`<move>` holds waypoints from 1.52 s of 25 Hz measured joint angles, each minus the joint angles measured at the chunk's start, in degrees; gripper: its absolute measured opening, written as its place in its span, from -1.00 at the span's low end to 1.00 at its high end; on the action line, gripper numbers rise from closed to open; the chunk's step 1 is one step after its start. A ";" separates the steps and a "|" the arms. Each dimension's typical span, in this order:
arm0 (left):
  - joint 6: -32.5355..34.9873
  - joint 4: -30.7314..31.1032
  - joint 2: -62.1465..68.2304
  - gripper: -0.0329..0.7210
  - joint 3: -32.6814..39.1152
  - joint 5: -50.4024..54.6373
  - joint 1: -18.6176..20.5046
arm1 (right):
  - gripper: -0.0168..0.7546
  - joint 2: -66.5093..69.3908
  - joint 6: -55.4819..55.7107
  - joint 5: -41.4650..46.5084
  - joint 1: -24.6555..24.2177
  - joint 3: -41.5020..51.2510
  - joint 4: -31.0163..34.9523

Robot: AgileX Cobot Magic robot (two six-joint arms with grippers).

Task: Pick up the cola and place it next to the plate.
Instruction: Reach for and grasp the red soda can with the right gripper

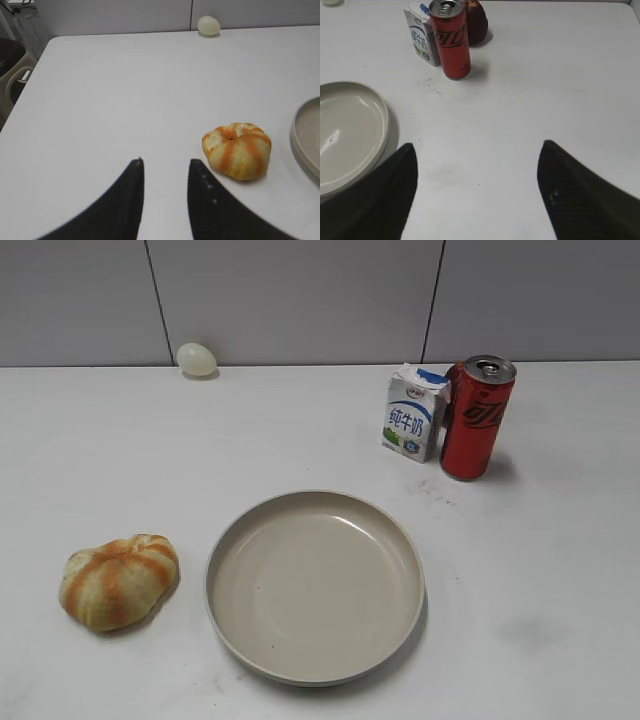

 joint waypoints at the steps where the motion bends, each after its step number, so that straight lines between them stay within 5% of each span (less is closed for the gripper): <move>1: 0.00 0.00 0.00 -0.29 0.00 0.00 0.00 | 0.59 2.32 0.00 -0.45 0.00 -0.88 0.00; 11: 0.00 0.00 0.00 -0.29 0.00 0.00 0.00 | 0.58 26.13 0.15 -2.36 0.00 -12.03 2.44; 28: 0.00 0.00 0.00 -0.29 0.00 0.00 0.00 | 0.58 74.53 0.24 14.21 0.13 -53.46 7.23; 38: 0.00 0.00 0.00 -0.29 0.00 0.00 0.00 | 0.58 93.34 6.41 20.92 8.27 -75.14 -4.83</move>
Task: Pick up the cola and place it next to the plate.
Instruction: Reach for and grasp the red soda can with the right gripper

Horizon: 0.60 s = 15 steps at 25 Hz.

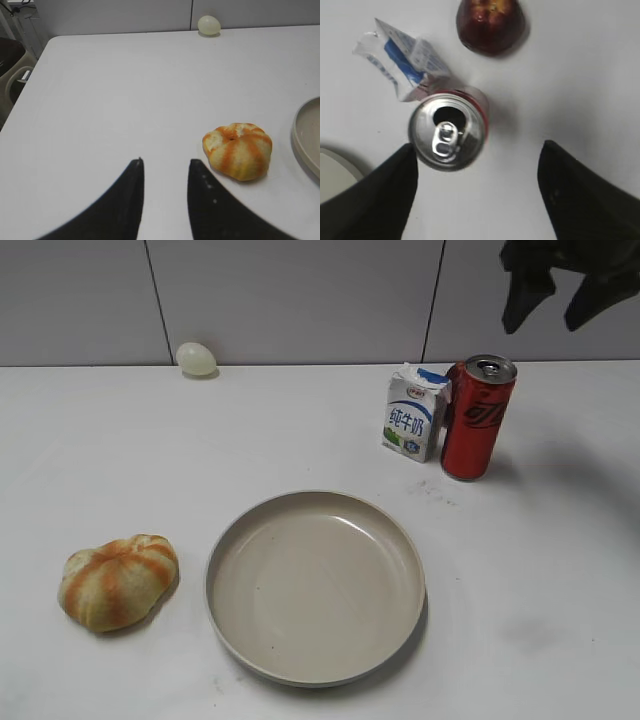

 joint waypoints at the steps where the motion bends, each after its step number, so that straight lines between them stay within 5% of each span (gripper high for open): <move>1: 0.00 0.00 0.00 -0.29 0.00 0.00 0.00 | 0.58 1.03 0.30 0.07 1.03 -0.80 -0.17; 15: 0.00 0.00 0.00 -0.29 0.00 0.00 0.00 | 0.70 4.57 1.88 -1.78 3.06 -2.48 -0.75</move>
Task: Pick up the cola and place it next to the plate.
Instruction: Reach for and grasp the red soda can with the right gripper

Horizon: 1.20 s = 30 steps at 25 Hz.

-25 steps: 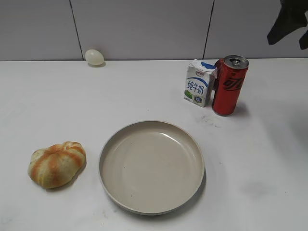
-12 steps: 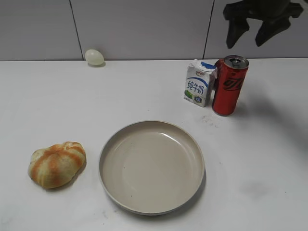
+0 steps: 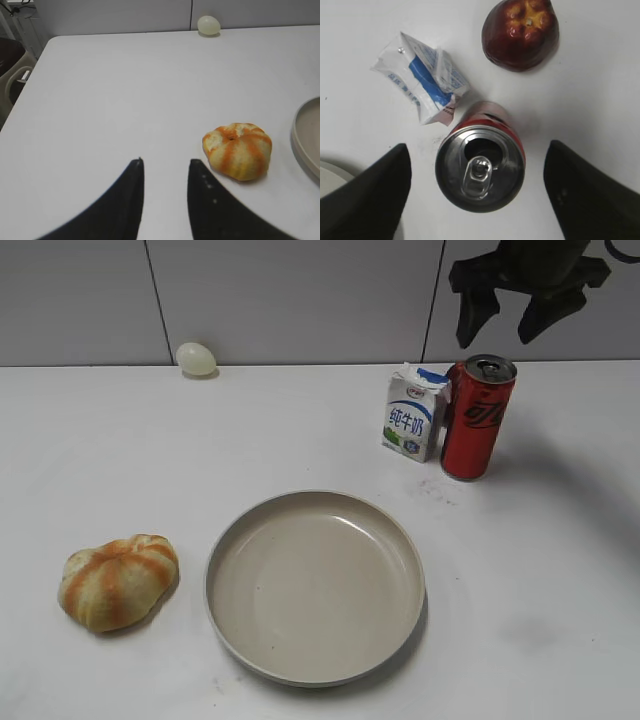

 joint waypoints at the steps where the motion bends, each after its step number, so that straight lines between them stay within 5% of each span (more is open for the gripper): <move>1: 0.00 0.00 0.00 -0.29 0.00 0.00 0.00 | 0.74 0.34 0.00 0.00 0.00 -0.07 0.00; 20: 0.00 0.00 0.00 -0.29 0.00 0.00 0.00 | 0.76 7.15 1.06 1.84 0.00 -0.07 -1.50; 30: 0.00 0.00 0.00 -0.29 0.00 0.00 0.00 | 0.44 8.59 2.64 1.84 0.00 -0.07 -0.05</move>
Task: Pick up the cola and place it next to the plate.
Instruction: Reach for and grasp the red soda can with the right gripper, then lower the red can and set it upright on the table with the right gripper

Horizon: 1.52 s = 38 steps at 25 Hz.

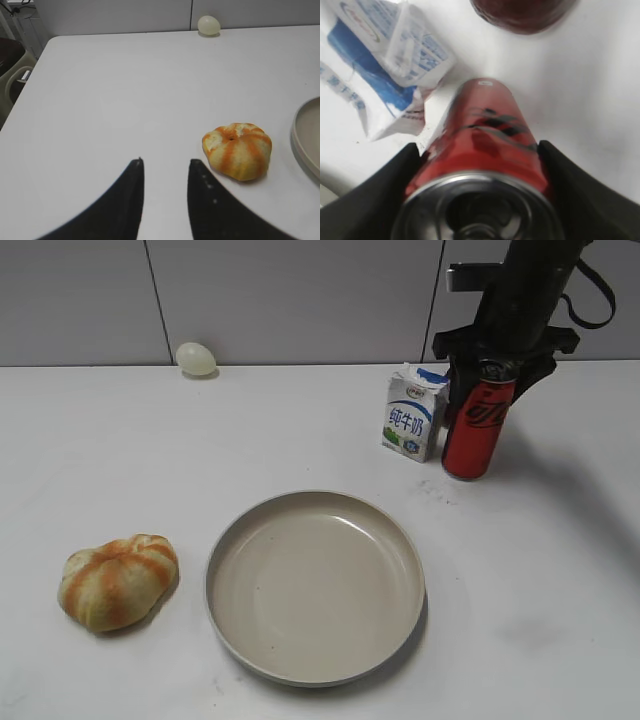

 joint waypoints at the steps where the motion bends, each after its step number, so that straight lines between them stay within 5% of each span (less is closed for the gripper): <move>1: 0.00 0.00 0.00 -0.29 0.00 0.00 0.00 | 0.44 0.00 0.10 0.00 0.00 0.00 0.39; 15: 0.00 0.00 0.00 -0.29 0.00 0.00 0.00 | 0.44 -11.26 0.00 0.32 0.00 3.03 1.14; 30: 0.00 0.00 0.00 -0.29 0.00 0.00 0.00 | 0.44 -40.47 -1.25 -1.56 0.49 42.02 1.34; 38: 0.00 0.00 0.00 -0.29 0.00 0.00 0.00 | 0.44 -43.46 -1.57 -9.00 7.23 50.11 1.58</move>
